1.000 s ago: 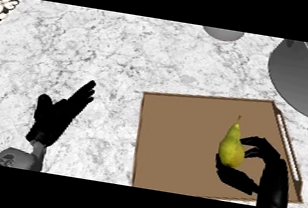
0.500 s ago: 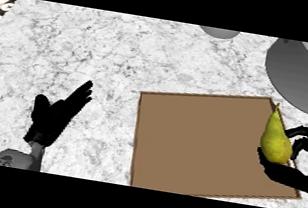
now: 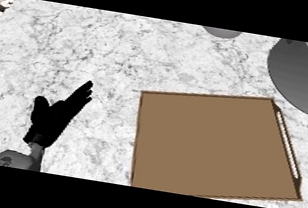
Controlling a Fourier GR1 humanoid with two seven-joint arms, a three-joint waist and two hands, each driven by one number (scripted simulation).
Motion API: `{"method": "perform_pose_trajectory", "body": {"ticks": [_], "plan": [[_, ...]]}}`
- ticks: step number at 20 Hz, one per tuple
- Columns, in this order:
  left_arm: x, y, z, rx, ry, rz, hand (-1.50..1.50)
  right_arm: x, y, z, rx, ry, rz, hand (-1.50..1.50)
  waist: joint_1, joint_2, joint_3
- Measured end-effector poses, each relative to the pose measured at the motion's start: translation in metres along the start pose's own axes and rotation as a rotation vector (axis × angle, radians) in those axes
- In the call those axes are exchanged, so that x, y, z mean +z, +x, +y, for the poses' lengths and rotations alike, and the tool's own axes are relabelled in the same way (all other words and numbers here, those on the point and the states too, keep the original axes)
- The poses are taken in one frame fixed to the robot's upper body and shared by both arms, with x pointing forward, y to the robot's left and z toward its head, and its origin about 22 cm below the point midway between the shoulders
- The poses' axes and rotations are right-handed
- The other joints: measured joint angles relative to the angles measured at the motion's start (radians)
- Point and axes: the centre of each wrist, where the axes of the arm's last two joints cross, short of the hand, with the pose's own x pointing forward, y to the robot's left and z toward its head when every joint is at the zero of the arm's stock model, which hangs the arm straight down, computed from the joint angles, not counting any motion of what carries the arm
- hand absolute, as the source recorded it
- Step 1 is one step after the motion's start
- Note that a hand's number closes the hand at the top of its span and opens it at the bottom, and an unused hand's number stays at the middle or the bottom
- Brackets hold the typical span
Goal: Pick the pear from the tray and place it in the pot
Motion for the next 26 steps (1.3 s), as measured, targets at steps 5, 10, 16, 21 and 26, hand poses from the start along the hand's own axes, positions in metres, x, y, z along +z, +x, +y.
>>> {"method": "perform_pose_trajectory", "body": {"ticks": [5, 10, 16, 21, 26], "plan": [[-0.004, 0.005, -0.003, -0.012, -0.028, -0.007, 0.00, -0.010, -0.013, -0.078, 0.052, -0.008, -0.079, 1.50, 0.028, 0.006, -0.005], [-0.012, 0.010, -0.010, -0.030, -0.064, -0.020, 0.00, -0.022, -0.018, -0.129, 0.117, -0.008, -0.098, 1.50, 0.065, 0.013, -0.008], [-0.021, 0.016, -0.015, -0.044, -0.085, -0.026, 0.00, -0.058, 0.001, -0.149, 0.208, 0.037, -0.103, 1.50, 0.089, 0.014, -0.011], [-0.020, 0.012, -0.021, -0.045, -0.100, -0.029, 0.00, -0.084, 0.008, -0.141, 0.304, 0.091, -0.071, 1.50, 0.103, 0.016, -0.012], [-0.022, 0.017, -0.017, -0.051, -0.099, -0.030, 0.00, -0.115, 0.017, -0.113, 0.399, 0.153, -0.059, 1.50, 0.109, 0.017, -0.013]]}}
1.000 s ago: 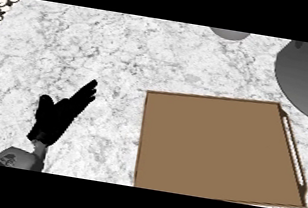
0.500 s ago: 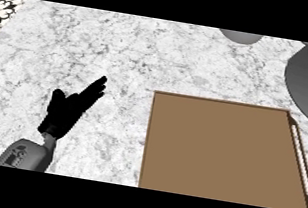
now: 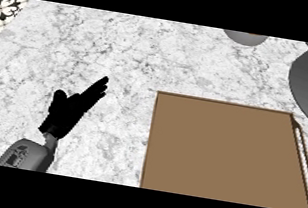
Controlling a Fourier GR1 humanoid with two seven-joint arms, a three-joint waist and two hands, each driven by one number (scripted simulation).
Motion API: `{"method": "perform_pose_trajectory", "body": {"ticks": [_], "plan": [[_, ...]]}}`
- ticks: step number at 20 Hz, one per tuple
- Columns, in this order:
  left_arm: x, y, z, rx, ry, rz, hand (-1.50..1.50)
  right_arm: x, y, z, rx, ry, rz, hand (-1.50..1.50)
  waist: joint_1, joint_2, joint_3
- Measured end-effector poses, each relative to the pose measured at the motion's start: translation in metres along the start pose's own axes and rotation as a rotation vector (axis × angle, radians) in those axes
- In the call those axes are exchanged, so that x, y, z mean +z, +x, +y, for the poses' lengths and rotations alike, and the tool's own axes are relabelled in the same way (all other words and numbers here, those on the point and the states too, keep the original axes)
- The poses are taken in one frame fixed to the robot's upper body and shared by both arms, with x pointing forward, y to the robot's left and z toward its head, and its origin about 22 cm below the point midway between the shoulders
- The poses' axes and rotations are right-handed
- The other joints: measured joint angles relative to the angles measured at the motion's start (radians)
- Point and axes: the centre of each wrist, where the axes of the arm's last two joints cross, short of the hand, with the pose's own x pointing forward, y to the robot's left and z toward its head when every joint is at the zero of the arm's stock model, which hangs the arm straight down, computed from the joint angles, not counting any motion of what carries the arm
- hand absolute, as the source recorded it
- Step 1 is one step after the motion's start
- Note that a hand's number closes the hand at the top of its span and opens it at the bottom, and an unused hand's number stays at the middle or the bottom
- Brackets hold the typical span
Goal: Pick the pear from the tray and place it in the pot
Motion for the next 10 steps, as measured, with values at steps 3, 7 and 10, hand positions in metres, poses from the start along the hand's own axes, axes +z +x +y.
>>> {"method": "perform_pose_trajectory", "body": {"ticks": [3, 7, 10], "plan": [[-0.003, -0.001, -0.005, -0.002, -0.009, -0.002, 0.00, -0.014, 0.008, 0.010, 0.120, 0.031, 0.020, 1.50, 0.003, 0.001, -0.006], [-0.007, 0.004, -0.010, -0.006, -0.015, -0.007, 0.00, -0.028, 0.019, 0.015, 0.328, 0.081, 0.059, 1.50, 0.003, -0.005, -0.015], [-0.007, 0.005, -0.008, -0.009, -0.015, -0.009, 0.00, -0.040, 0.026, 0.023, 0.418, 0.150, 0.109, 1.50, 0.002, -0.009, -0.023]]}}
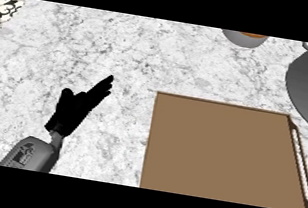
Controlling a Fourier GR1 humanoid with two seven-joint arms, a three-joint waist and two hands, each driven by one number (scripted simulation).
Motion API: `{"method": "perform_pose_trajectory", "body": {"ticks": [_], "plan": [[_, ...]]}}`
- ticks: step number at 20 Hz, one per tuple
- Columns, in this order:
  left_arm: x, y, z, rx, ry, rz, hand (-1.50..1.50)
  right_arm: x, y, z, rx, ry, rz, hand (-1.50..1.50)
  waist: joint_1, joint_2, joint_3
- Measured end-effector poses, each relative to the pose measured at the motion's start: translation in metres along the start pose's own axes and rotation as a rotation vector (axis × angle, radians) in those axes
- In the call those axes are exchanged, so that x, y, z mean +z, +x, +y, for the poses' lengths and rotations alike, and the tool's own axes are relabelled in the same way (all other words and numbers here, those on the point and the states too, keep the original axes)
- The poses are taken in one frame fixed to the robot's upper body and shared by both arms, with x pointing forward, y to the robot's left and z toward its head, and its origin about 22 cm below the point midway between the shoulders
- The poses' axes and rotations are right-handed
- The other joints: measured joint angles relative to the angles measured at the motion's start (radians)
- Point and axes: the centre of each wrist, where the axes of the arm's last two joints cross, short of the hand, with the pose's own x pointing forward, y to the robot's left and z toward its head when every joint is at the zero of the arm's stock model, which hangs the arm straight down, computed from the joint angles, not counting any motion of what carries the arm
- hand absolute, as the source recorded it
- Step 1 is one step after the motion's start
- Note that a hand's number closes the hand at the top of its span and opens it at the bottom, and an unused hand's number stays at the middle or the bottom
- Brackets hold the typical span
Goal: Pick the pear from the tray and place it in the pot
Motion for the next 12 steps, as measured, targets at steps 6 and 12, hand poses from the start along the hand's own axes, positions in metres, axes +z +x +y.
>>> {"method": "perform_pose_trajectory", "body": {"ticks": [6, 12], "plan": [[-0.001, 0.001, 0.000, 0.001, -0.004, -0.004, 0.00, -0.016, 0.012, 0.008, 0.036, 0.215, 0.155, -1.50, 0.009, -0.001, -0.014], [0.000, -0.004, 0.001, 0.007, 0.008, 0.002, 0.00, -0.031, 0.029, 0.021, -0.034, 0.283, 0.153, -1.50, -0.013, -0.006, -0.016]]}}
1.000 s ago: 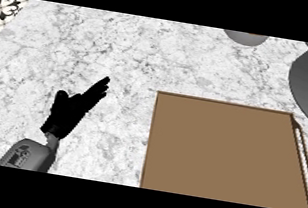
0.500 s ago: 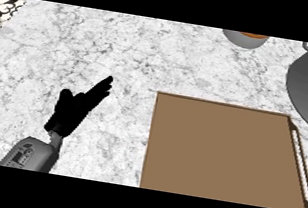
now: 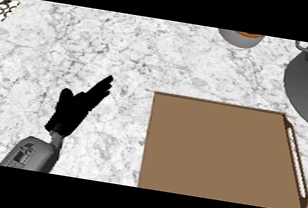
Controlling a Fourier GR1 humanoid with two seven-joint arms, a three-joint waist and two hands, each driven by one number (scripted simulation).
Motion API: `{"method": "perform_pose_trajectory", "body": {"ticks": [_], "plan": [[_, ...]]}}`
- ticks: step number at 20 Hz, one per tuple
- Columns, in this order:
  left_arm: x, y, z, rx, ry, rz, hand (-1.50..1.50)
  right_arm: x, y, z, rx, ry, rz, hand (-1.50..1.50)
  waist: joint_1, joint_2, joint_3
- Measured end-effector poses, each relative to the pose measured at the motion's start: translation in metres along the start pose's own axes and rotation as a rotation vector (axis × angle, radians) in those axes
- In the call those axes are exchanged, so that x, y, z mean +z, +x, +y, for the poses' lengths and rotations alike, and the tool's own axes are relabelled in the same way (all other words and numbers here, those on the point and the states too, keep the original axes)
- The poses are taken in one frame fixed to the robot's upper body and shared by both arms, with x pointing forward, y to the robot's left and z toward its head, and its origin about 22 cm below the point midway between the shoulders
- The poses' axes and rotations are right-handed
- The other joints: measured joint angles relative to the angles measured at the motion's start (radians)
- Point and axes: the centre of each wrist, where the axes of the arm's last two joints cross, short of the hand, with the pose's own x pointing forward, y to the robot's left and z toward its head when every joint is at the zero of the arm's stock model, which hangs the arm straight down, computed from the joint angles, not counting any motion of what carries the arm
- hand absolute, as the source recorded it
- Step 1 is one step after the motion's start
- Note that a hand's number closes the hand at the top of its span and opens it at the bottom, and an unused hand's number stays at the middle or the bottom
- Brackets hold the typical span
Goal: Pick the pear from the tray and place it in the pot
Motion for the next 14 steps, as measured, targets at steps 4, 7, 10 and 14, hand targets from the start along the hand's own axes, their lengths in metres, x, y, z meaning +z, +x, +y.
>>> {"method": "perform_pose_trajectory", "body": {"ticks": [4, 7, 10, 14], "plan": [[0.003, -0.003, 0.000, 0.010, 0.009, 0.007, 0.00, -0.003, 0.006, -0.005, -0.234, -0.089, -0.116, -1.50, -0.016, -0.008, 0.007], [0.005, -0.004, 0.003, 0.011, 0.019, 0.008, 0.00, -0.008, 0.010, -0.003, -0.455, -0.196, -0.188, -1.50, -0.018, -0.001, 0.021], [0.006, -0.005, 0.004, 0.012, 0.023, 0.005, 0.00, -0.011, 0.016, -0.004, -0.659, -0.324, -0.206, -1.50, -0.015, 0.009, 0.032], [0.008, -0.006, 0.005, 0.011, 0.026, 0.009, 0.00, -0.005, 0.003, -0.009, -0.848, -0.479, -0.185, -1.50, -0.016, 0.017, 0.038]]}}
